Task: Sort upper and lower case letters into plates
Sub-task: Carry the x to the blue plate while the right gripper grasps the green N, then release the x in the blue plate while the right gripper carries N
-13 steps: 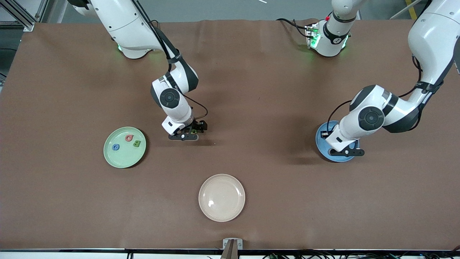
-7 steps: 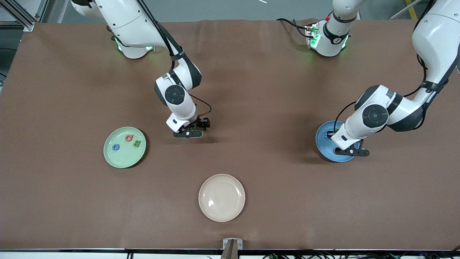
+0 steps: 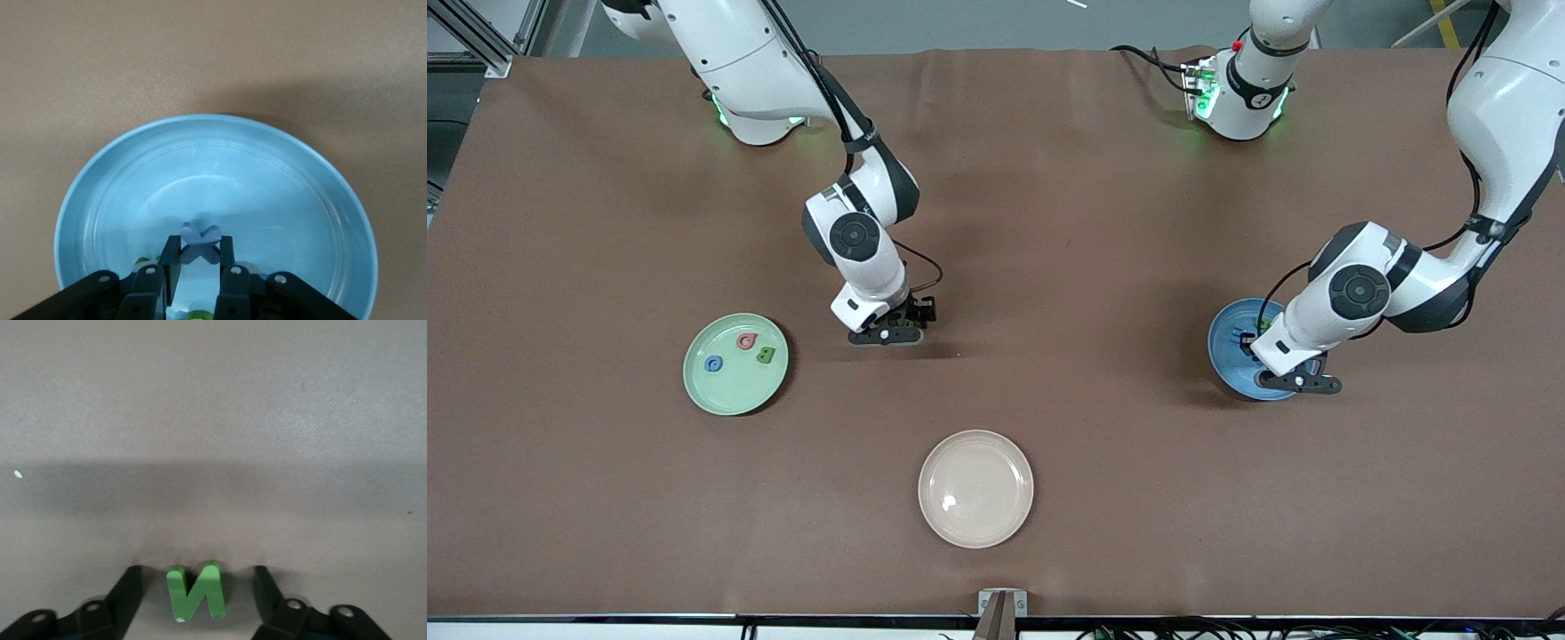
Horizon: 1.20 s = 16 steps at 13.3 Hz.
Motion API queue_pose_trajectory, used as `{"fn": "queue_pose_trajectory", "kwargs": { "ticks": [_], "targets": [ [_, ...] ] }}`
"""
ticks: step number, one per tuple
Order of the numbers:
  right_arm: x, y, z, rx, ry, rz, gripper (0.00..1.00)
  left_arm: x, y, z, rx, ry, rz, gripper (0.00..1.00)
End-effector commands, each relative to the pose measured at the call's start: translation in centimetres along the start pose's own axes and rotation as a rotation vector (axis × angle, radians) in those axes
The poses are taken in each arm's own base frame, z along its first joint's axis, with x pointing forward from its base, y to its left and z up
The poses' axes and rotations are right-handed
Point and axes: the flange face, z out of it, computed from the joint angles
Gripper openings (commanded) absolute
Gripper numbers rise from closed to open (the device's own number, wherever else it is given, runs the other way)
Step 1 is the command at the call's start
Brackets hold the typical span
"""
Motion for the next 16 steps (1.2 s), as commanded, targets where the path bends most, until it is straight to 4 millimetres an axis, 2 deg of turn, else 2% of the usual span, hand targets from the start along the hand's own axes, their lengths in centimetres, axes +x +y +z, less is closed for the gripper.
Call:
{"fn": "queue_pose_trajectory", "kwargs": {
  "ticks": [1,3,4,5,7,8,12,14,15,16],
  "targets": [
    [-0.4,0.8,-0.1,-0.014,0.007,-0.007,0.66,-0.2,0.1,0.7,0.01,0.015,0.034,0.0],
    [-0.4,0.8,-0.2,-0.014,0.006,-0.008,0.56,-0.2,0.0,0.9,0.011,0.016,0.034,0.01],
    [-0.4,0.9,-0.1,-0.015,0.004,-0.007,0.47,-0.3,0.1,1.1,0.006,0.013,0.035,0.01],
    [-0.4,1.1,-0.1,-0.016,0.003,-0.004,0.37,-0.3,0.1,1.2,0.004,0.012,0.035,0.01],
    [0.1,1.9,-0.5,-0.027,-0.019,0.018,0.06,-0.3,0.1,1.3,0.002,0.01,0.034,0.01],
    [0.6,2.6,-1.3,-0.033,-0.032,0.039,0.01,-0.3,0.1,1.3,0.002,0.01,0.035,0.02],
    [4.1,6.8,-8.0,-0.064,-0.094,0.116,0.0,-0.3,0.1,1.2,0.003,0.011,0.035,0.12],
    [6.5,9.3,-10.4,-0.076,-0.129,0.111,0.0,-0.3,0.0,1.2,0.003,0.011,0.035,0.25],
    [7.8,11.6,-11.3,-0.074,-0.137,0.097,0.0,-0.2,0.0,1.1,0.004,0.013,0.036,0.33],
    [9.4,15.8,-12.4,-0.061,-0.139,0.072,0.0,-0.2,-0.2,1.0,0.008,0.015,0.034,0.41]
  ]
}}
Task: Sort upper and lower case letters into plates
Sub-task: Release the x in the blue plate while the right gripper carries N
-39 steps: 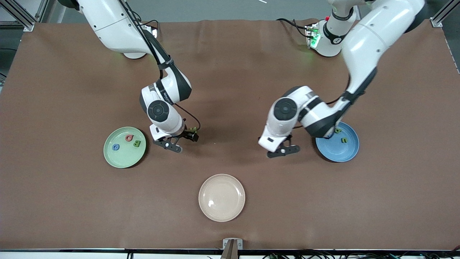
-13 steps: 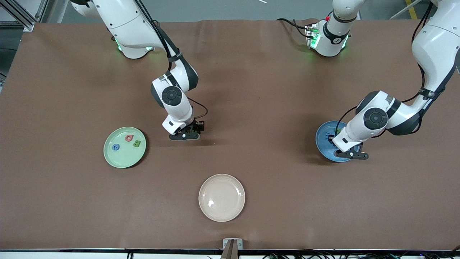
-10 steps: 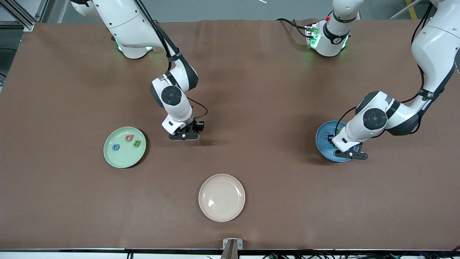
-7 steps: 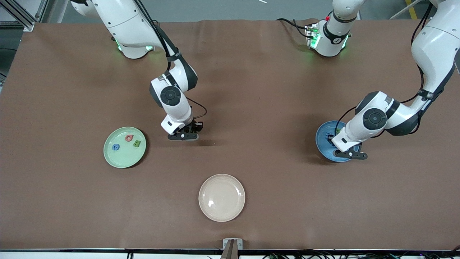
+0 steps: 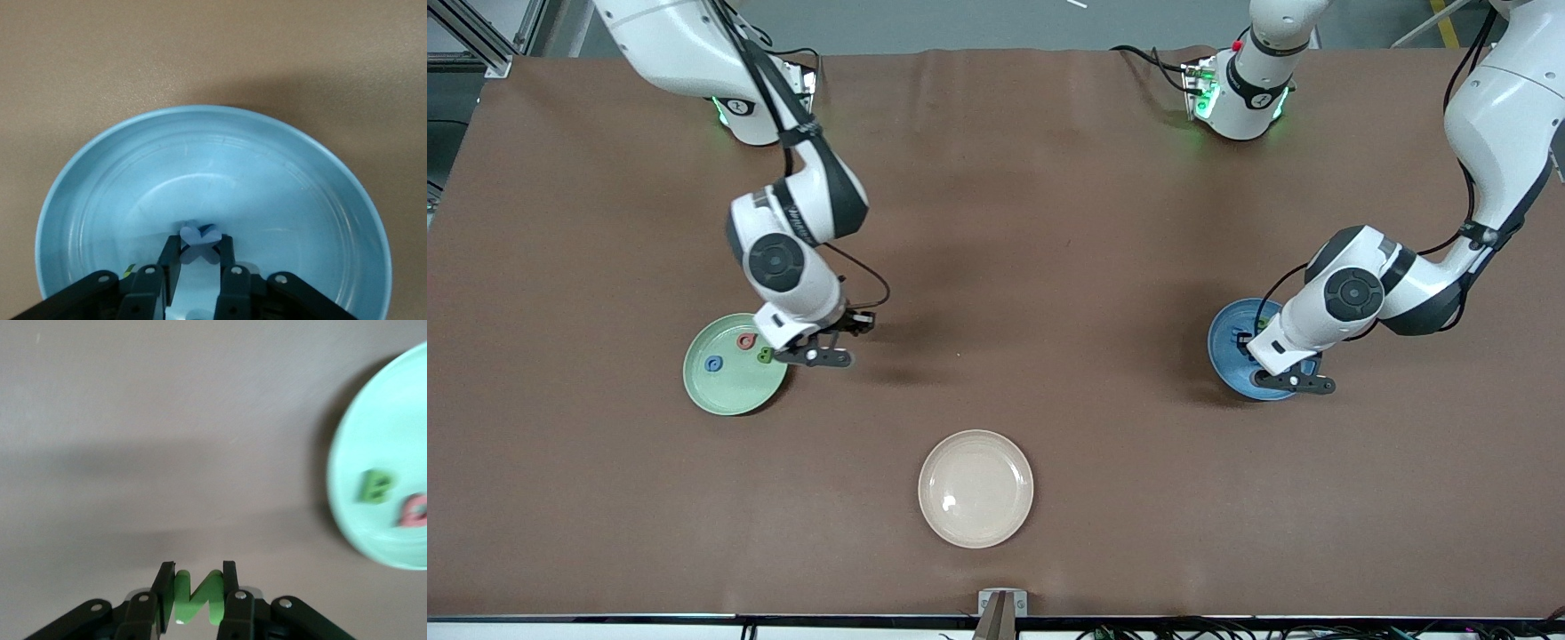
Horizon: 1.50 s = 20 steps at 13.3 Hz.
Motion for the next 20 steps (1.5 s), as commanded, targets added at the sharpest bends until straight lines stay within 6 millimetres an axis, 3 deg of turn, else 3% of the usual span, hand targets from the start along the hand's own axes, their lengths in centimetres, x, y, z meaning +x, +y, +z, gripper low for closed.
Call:
{"fn": "queue_pose_trajectory", "kwargs": {
  "ticks": [1,4,6,7,10,13,20],
  "targets": [
    [3.6,8.4,-1.5,0.013,-0.011,-0.065,0.0,0.1,-0.5,-0.4,0.016,0.022,0.016,0.48],
    [5.7,15.7,-0.9,0.029,0.0,-0.086,0.0,0.3,-0.9,-0.9,0.022,0.031,0.005,0.97],
    [6.6,19.3,0.4,0.037,0.01,-0.071,0.0,0.5,-1.0,-2.4,0.031,0.045,-0.007,1.0],
    [6.9,20.0,1.5,0.038,0.005,-0.065,0.0,0.7,-0.8,-3.2,0.027,0.056,-0.006,1.0],
    [7.7,20.2,4.4,0.04,0.029,-0.057,0.0,0.9,-1.6,-6.1,0.021,0.048,-0.036,1.0],
    [8.4,21.1,7.5,0.044,0.045,-0.038,0.01,1.3,-1.7,-7.7,0.029,0.003,-0.056,1.0],
    [8.6,21.2,10.1,0.049,0.051,-0.027,0.02,1.4,-1.7,-7.9,0.017,-0.002,-0.065,1.0]
  ]
}}
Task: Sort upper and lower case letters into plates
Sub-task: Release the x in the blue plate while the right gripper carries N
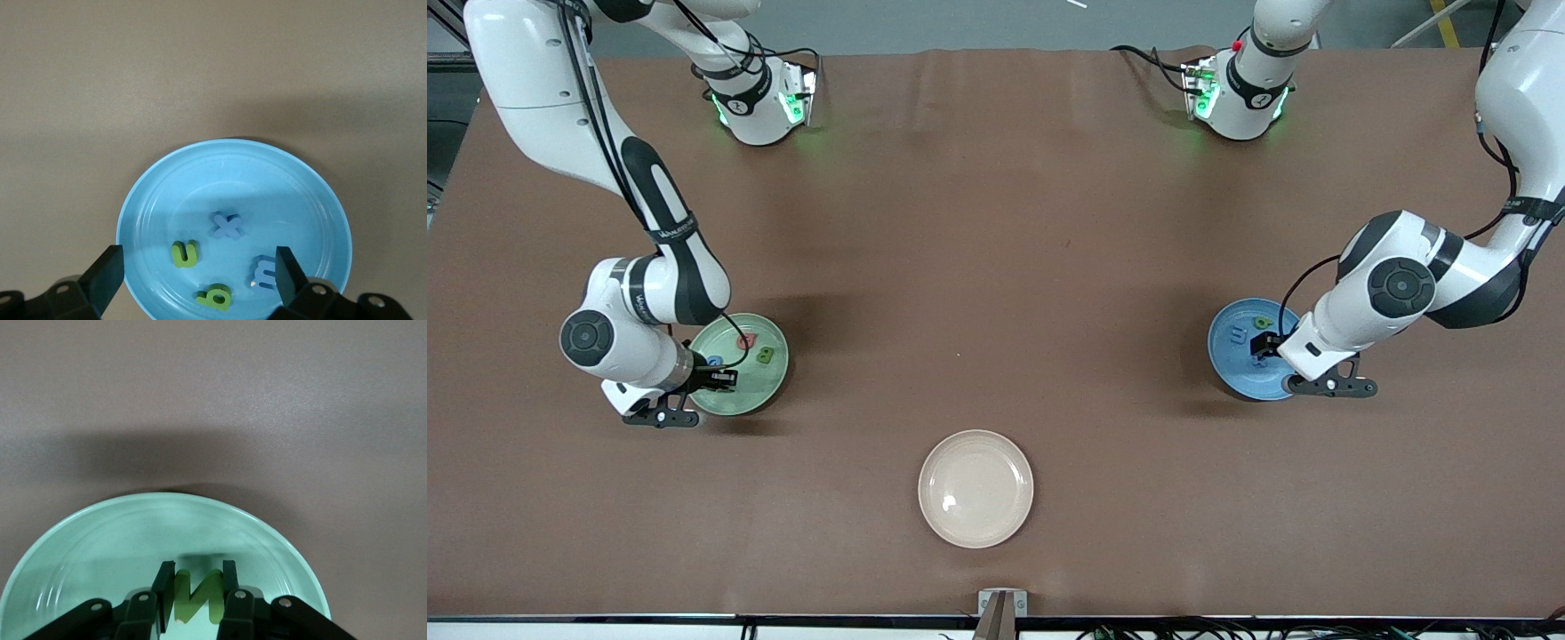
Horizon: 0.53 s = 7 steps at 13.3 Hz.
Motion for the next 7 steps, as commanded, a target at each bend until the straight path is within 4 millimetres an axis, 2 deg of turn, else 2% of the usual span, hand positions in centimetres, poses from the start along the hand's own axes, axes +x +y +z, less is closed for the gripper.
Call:
{"fn": "queue_pose_trajectory", "kwargs": {
  "ticks": [1,3,4,5,6,7],
  "targets": [
    [0.0,-0.1,0.7,0.01,0.003,0.005,0.02,-0.2,-0.1,-0.6,0.01,-0.012,-0.005,1.0],
    [-0.1,-0.5,0.8,0.01,-0.002,0.011,0.05,-0.1,0.0,-1.0,0.003,-0.017,-0.013,1.0],
    [-0.2,-0.4,0.8,0.01,-0.008,0.011,0.26,0.4,0.0,-1.7,-0.013,-0.029,-0.03,1.0],
    [-0.1,-0.3,0.8,0.01,-0.008,0.012,0.83,1.2,0.3,-2.9,-0.044,-0.054,-0.057,1.0],
    [-0.1,-0.4,0.5,0.012,-0.007,0.01,1.0,2.1,0.4,-4.4,-0.072,-0.104,-0.055,0.99],
    [-0.1,-0.5,0.0,0.012,-0.01,0.006,1.0,2.7,0.1,-5.5,-0.091,-0.16,-0.019,0.99]
  ]
}}
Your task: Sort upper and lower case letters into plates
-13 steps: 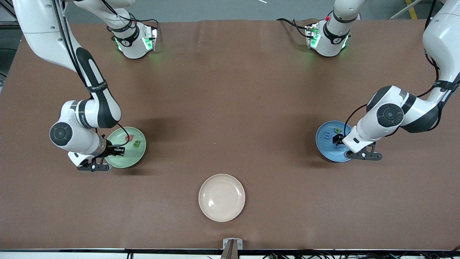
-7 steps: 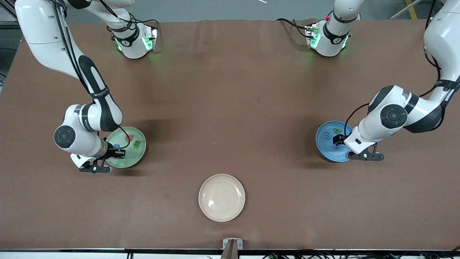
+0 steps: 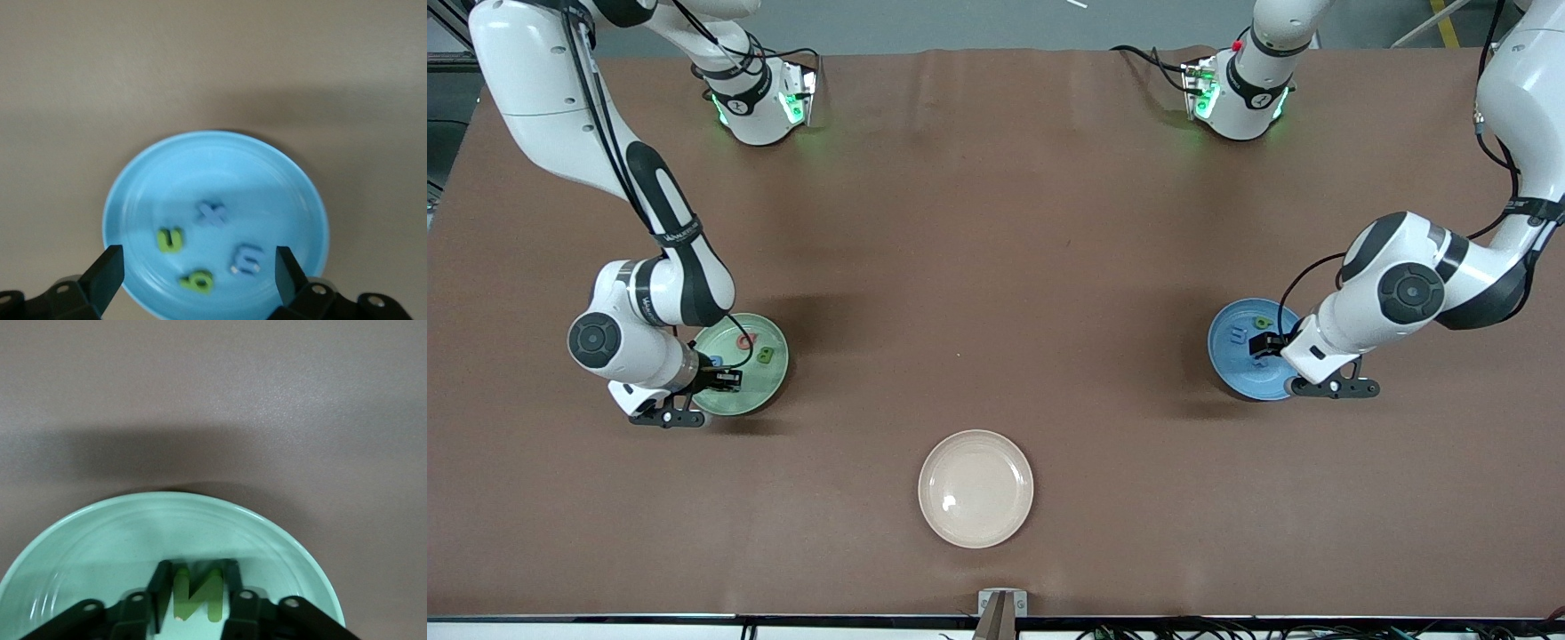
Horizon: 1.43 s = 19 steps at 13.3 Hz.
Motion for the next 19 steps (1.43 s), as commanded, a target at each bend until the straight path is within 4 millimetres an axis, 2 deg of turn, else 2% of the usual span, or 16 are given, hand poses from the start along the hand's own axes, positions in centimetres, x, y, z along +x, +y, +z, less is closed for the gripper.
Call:
{"fn": "queue_pose_trajectory", "kwargs": {
  "ticks": [1,3,5,9,13,15,16,18,19],
  "targets": [
    [-0.1,-0.3,-1.1,0.01,-0.033,0.006,1.0,1.6,0.2,-4.3,-0.028,-0.123,0.067,1.0],
    [0.3,-0.6,-3.8,0.009,-0.082,0.006,1.0,1.8,0.4,-4.2,0.003,-0.161,0.075,0.99],
    [0.9,-0.8,-6.0,0.007,-0.125,0.005,1.0,1.6,1.8,-4.6,0.0,-0.174,0.082,0.99],
    [0.9,-0.6,-7.6,0.005,-0.14,0.006,1.0,0.9,2.5,-6.4,-0.024,-0.131,0.064,0.99],
    [1.5,-0.7,-10.0,0.005,-0.168,0.005,1.0,-2.0,3.9,-7.3,-0.034,-0.032,0.051,0.99],
    [1.5,-0.8,-10.7,0.004,-0.176,0.005,1.0,-3.2,2.9,-8.2,-0.028,0.027,0.023,0.99],
    [1.5,-0.7,-11.3,0.005,-0.169,0.007,1.0,-3.6,1.7,-9.1,-0.021,0.059,0.002,0.99],
    [1.4,-0.6,-12.7,0.004,-0.165,-0.001,1.0,-3.7,0.0,-11.0,-0.005,0.096,-0.027,0.99],
    [1.8,-0.3,-14.3,0.004,-0.16,-0.007,1.0,-3.8,-1.6,-12.5,-0.003,0.124,-0.059,0.99]
  ]
}}
